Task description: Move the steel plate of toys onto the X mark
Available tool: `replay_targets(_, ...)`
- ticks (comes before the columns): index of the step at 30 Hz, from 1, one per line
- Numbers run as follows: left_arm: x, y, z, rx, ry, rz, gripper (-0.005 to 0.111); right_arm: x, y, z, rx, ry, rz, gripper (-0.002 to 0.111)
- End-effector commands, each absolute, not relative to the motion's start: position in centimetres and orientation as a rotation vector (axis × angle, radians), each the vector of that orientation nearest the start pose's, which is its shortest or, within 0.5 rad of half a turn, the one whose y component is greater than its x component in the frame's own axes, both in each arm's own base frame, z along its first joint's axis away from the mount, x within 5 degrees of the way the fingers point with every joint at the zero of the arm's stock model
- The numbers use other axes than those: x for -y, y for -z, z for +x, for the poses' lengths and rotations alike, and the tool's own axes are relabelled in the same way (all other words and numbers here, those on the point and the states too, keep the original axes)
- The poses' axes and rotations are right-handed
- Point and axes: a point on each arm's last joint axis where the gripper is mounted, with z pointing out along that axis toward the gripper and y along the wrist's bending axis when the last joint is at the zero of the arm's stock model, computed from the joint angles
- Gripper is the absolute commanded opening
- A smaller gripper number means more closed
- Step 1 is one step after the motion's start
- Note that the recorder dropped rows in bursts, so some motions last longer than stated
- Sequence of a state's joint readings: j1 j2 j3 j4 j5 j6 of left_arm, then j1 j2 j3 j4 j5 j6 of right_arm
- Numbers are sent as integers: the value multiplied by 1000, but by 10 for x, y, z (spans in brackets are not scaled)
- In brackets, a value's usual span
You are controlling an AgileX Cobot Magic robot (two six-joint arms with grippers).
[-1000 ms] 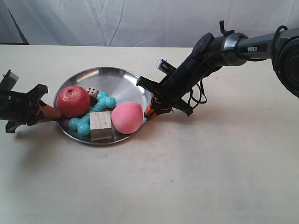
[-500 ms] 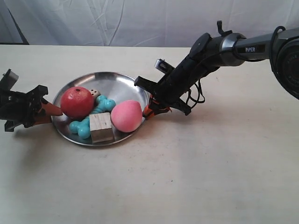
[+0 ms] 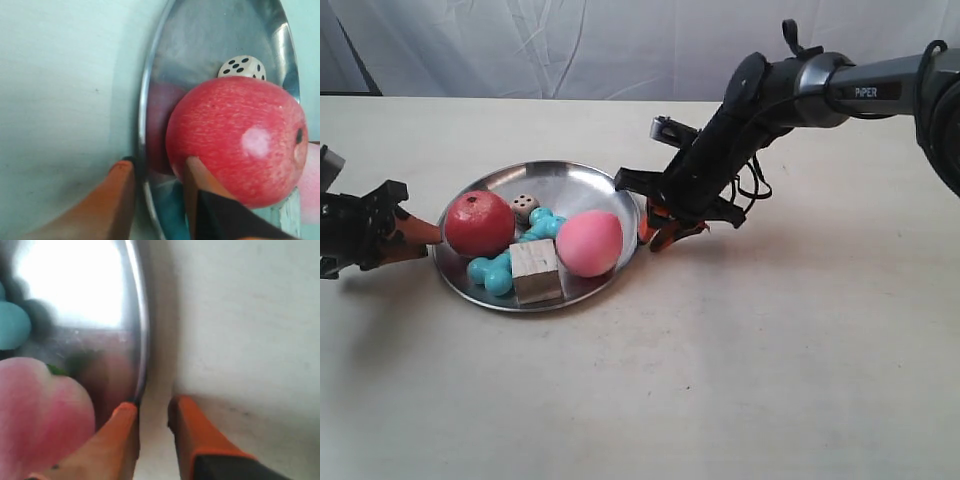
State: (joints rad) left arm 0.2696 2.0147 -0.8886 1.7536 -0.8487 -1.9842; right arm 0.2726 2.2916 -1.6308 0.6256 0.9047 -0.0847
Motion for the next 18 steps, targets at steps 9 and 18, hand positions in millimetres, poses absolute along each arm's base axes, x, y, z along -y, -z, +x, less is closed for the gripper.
replay_targets(9,-33,-120,319,-2400,1416,-323,15,-140,-171,427,-2892,-447,-60,24)
replay_targets(18,-26,-183,312,-2227,1398,-85,0,-125,-259,400,-2744,-330,-177,-1)
